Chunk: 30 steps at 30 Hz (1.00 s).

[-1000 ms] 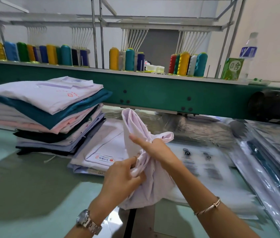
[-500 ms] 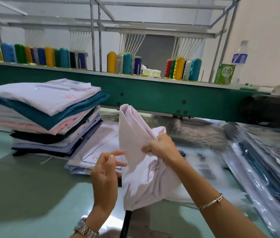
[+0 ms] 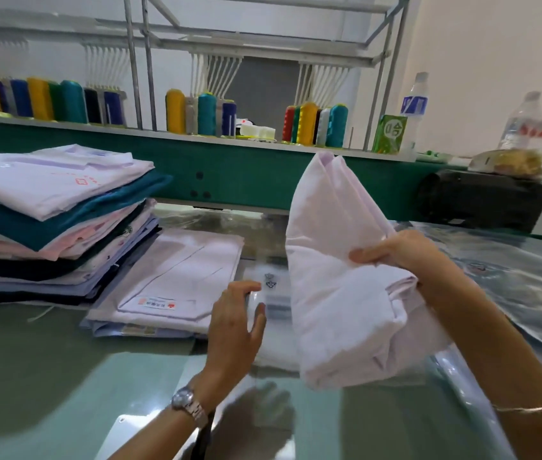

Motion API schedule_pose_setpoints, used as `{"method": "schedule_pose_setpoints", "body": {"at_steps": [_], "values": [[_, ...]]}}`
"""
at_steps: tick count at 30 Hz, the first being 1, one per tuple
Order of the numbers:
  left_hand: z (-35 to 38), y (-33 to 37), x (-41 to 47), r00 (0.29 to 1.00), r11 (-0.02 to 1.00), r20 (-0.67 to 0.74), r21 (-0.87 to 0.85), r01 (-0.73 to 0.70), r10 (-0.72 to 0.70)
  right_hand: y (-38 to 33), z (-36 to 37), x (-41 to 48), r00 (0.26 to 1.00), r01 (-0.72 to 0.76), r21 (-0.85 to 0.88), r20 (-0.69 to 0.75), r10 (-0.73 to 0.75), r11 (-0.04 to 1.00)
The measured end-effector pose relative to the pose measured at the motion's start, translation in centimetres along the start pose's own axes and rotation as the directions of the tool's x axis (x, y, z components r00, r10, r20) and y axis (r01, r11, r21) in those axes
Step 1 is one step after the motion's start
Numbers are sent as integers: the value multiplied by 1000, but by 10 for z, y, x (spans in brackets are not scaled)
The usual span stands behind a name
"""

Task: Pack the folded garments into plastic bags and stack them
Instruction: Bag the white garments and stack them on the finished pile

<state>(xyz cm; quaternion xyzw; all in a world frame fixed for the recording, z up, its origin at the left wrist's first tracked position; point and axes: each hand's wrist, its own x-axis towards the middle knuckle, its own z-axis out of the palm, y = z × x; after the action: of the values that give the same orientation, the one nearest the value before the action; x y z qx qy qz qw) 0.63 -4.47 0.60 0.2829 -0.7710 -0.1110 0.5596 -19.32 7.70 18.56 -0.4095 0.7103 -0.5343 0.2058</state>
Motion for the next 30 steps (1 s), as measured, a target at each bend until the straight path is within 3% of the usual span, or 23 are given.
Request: {"method": "schedule_pose_setpoints", "body": {"at_steps": [2,3,5,6,8,14,23,30], "values": [[13,3,7,968,984,179,-1,-177,174,5,-18,-8,999,-27,-22,-41,26,999],[21,4,9,914,971,336,-5,-239,227,7,-26,-12,998,-34,-34,-57,32,999],[34,6,10,725,938,655,71,-340,213,12,-39,-21,997,-23,-63,-77,18,998],[41,4,9,642,914,749,126,-385,167,15,-43,-25,997,-18,-82,-80,11,996],[50,1,7,570,894,815,175,-413,104,24,-51,-32,996,-4,-140,-92,-9,990],[53,-4,11,652,931,751,153,-330,108,52,-60,-44,992,-60,-220,-125,33,974],[47,-6,21,641,974,758,37,-225,120,57,-53,-53,992,-62,-295,-128,25,954],[43,-10,20,785,1000,619,16,26,-30,56,-51,-60,994,-78,-249,-92,57,965]]}}
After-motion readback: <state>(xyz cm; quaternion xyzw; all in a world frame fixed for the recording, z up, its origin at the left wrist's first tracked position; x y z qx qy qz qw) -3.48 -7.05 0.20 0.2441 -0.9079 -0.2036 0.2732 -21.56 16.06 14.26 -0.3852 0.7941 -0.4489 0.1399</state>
